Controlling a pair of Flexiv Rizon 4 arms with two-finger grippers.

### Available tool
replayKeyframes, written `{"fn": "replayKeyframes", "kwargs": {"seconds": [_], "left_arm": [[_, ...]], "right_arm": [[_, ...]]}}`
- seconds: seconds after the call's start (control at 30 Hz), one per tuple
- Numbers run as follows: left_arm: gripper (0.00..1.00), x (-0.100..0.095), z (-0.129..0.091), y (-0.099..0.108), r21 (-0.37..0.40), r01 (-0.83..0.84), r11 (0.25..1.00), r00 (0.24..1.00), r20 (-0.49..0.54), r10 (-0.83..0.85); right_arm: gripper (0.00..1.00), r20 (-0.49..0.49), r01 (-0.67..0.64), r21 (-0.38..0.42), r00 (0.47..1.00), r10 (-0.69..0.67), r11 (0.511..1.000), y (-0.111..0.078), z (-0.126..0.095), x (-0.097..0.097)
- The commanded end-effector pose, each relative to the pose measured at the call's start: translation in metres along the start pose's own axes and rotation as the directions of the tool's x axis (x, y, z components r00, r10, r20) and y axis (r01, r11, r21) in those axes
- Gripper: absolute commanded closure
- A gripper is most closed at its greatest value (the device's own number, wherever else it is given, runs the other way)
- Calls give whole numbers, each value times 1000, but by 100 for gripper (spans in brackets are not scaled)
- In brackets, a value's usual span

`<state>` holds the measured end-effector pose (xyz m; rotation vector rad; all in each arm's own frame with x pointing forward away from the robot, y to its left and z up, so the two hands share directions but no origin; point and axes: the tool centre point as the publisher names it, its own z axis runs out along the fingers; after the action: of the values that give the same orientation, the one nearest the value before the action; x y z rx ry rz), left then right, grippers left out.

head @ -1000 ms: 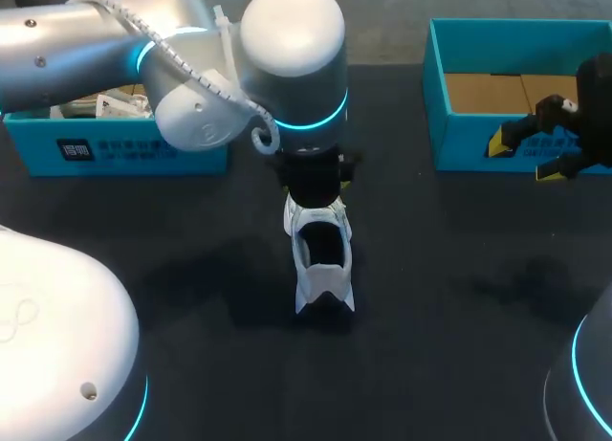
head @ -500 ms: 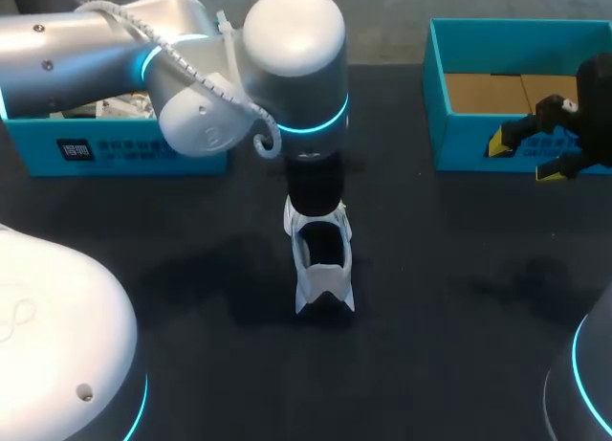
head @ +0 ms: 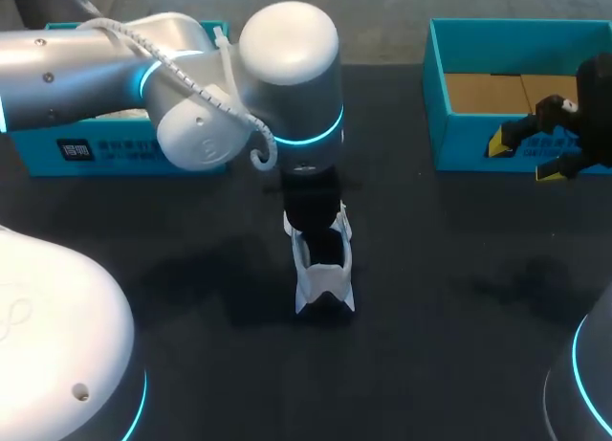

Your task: Take the shoe out of the shoebox, open the shoe tongue, remove and reinsert the insole, then place the shoe into the shoebox

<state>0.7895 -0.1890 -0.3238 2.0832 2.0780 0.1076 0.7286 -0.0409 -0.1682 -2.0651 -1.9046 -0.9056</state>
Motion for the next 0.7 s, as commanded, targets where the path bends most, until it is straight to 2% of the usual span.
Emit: {"fn": "replayKeyframes", "kwargs": {"seconds": [0.03,0.3,0.4,0.53,0.7], "left_arm": [[63,0,2,-2,6,-1,1000,1000,4,1],[62,-1,-17,14,-35,5,999,1000,20,-4],[63,-3,-17,18,-46,1,999,1000,18,0],[67,-5,-13,16,-39,3,999,1000,22,-2],[67,-2,-3,5,-6,-1,1000,1000,10,1]], "right_arm": [[0,2,-1,-1,1000,1,1000,0,1,0],[0,2,-1,-1,1000,1,1000,0,1,0],[0,2,-1,-1,1000,1,1000,0,1,0],[0,2,-1,-1,1000,1,1000,0,1,0],[0,2,-1,-1,1000,1,1000,0,1,0]]}}
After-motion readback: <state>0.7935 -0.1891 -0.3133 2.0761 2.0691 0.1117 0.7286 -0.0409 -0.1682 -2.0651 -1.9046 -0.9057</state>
